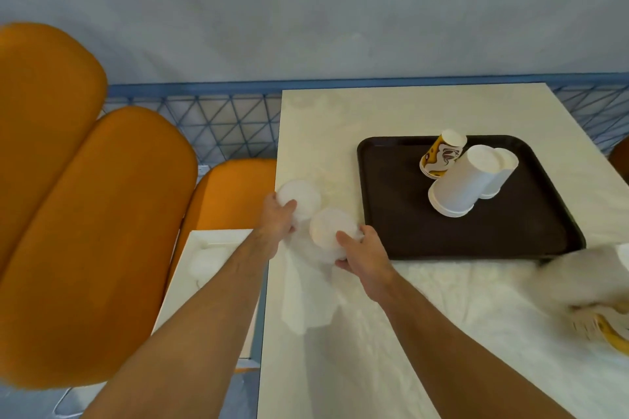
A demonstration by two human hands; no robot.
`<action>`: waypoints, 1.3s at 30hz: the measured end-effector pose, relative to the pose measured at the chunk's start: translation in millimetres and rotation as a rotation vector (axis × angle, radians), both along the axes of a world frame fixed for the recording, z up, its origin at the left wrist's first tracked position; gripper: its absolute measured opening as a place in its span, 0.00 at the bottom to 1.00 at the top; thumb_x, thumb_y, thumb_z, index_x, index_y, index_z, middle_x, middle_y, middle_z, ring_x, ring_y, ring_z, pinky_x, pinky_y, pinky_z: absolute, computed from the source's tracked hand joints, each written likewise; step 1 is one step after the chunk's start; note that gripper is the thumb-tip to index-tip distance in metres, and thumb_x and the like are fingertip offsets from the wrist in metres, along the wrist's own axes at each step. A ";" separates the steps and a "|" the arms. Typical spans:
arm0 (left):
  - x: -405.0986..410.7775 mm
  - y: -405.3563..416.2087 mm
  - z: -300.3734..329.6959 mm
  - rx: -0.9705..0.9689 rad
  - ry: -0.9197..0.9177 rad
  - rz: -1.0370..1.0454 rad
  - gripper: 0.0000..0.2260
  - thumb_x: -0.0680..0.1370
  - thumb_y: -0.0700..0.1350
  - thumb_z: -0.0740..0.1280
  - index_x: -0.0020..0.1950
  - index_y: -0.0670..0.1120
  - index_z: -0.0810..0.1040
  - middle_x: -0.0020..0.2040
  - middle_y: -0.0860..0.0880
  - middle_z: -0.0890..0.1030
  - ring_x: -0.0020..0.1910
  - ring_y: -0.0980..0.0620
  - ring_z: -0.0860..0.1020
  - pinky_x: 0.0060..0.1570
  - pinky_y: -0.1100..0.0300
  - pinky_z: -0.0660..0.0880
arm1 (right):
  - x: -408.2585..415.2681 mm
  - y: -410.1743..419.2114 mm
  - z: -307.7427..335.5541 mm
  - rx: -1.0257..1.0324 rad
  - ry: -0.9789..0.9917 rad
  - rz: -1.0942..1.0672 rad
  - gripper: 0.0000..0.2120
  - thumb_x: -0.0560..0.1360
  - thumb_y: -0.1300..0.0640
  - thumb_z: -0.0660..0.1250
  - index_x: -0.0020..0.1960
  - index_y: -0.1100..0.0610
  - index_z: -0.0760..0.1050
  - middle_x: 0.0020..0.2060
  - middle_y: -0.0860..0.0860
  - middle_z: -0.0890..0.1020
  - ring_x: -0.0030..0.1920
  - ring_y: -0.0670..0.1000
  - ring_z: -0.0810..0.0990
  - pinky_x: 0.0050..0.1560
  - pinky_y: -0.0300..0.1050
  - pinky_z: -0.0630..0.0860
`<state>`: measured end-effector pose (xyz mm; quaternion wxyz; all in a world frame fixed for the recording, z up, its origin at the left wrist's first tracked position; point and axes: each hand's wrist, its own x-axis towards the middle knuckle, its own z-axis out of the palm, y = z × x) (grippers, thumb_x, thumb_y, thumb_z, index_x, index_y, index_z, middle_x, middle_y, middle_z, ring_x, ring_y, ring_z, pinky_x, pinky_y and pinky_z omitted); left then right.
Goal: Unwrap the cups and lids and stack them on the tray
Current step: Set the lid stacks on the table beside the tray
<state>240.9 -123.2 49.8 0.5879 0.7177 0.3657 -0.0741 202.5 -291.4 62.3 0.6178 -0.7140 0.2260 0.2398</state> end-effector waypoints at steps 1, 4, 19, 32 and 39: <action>0.1 1.5 -1.9 0.097 0.001 -0.066 0.20 0.83 0.46 0.62 0.74 0.46 0.66 0.67 0.44 0.74 0.57 0.46 0.74 0.39 0.61 0.78 | -1.5 0.2 -2.2 -0.112 -0.031 0.048 0.27 0.81 0.53 0.68 0.77 0.55 0.63 0.65 0.52 0.72 0.61 0.55 0.75 0.61 0.56 0.80; 2.0 9.9 -12.4 0.327 0.036 -0.214 0.18 0.83 0.49 0.61 0.71 0.44 0.70 0.65 0.43 0.75 0.59 0.44 0.74 0.52 0.53 0.77 | -4.7 -0.3 -6.5 -0.376 -0.127 0.199 0.25 0.81 0.49 0.66 0.74 0.57 0.67 0.67 0.54 0.74 0.65 0.57 0.75 0.65 0.56 0.77; -38.3 36.1 1.0 0.103 -0.055 0.095 0.17 0.83 0.50 0.61 0.71 0.48 0.70 0.61 0.50 0.73 0.57 0.50 0.70 0.58 0.55 0.68 | -7.3 22.4 51.2 -0.715 -0.546 0.232 0.21 0.80 0.49 0.66 0.72 0.50 0.68 0.71 0.49 0.69 0.65 0.50 0.70 0.60 0.44 0.71; -108.6 158.4 -95.5 0.493 0.392 -0.156 0.27 0.78 0.48 0.69 0.75 0.48 0.65 0.70 0.42 0.72 0.65 0.41 0.74 0.59 0.51 0.76 | -44.4 184.5 -42.0 -0.359 -0.198 0.472 0.22 0.78 0.57 0.69 0.71 0.53 0.69 0.67 0.50 0.73 0.64 0.52 0.76 0.64 0.43 0.74; -94.4 188.8 -154.2 0.490 0.495 -0.386 0.30 0.80 0.55 0.63 0.79 0.53 0.54 0.78 0.42 0.59 0.75 0.40 0.60 0.72 0.45 0.64 | -24.5 233.9 -136.8 -0.478 -0.032 0.553 0.35 0.78 0.57 0.70 0.79 0.54 0.57 0.79 0.52 0.58 0.77 0.57 0.62 0.71 0.51 0.71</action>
